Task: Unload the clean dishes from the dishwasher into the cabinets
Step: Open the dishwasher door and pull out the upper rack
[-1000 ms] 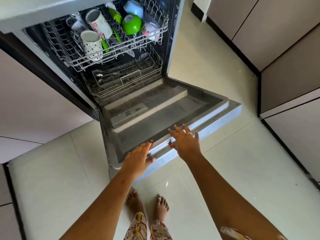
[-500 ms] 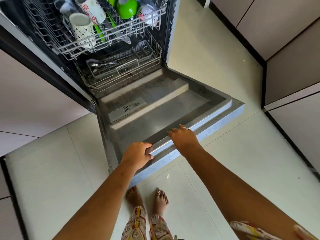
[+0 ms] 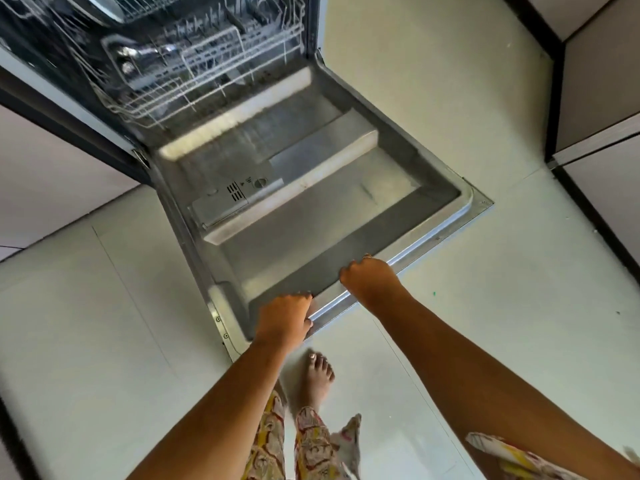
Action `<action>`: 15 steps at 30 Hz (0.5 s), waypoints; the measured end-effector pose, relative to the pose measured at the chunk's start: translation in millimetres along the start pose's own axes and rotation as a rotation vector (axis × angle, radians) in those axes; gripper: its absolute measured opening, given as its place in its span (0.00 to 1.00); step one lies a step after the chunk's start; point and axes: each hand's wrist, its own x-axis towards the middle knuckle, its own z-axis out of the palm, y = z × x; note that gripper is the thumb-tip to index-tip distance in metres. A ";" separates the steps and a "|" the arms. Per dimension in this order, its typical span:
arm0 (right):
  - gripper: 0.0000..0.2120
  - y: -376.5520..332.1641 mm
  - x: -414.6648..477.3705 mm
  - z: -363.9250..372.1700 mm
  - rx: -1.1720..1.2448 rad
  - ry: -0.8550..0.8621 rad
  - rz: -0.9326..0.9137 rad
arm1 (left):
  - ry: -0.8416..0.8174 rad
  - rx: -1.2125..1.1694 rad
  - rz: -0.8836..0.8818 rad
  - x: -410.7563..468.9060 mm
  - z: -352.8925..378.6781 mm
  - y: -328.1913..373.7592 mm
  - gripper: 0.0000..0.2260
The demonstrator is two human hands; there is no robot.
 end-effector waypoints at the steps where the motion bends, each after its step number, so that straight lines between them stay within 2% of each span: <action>1: 0.11 -0.8 5.1 7.7 0.017 -0.013 0.006 | 0.000 -0.001 0.002 4.3 8.6 0.1 0.17; 5: 0.10 -3.1 20.7 41.9 -0.003 -0.040 0.029 | -0.002 0.014 0.009 17.9 44.3 2.6 0.14; 6: 0.09 -2.3 25.1 52.8 -0.041 -0.002 0.019 | 0.005 0.026 0.010 21.4 54.6 3.0 0.13; 9: 0.16 -2.5 33.4 80.9 -0.045 0.190 0.032 | 0.021 0.039 0.029 30.9 79.9 2.7 0.12; 12: 0.12 -6.5 49.1 110.9 -0.118 0.042 0.048 | -0.013 0.049 0.031 46.0 97.8 1.4 0.11; 15: 0.22 -9.5 57.1 144.7 -0.002 0.059 0.115 | -0.112 0.102 0.030 63.3 110.6 0.5 0.08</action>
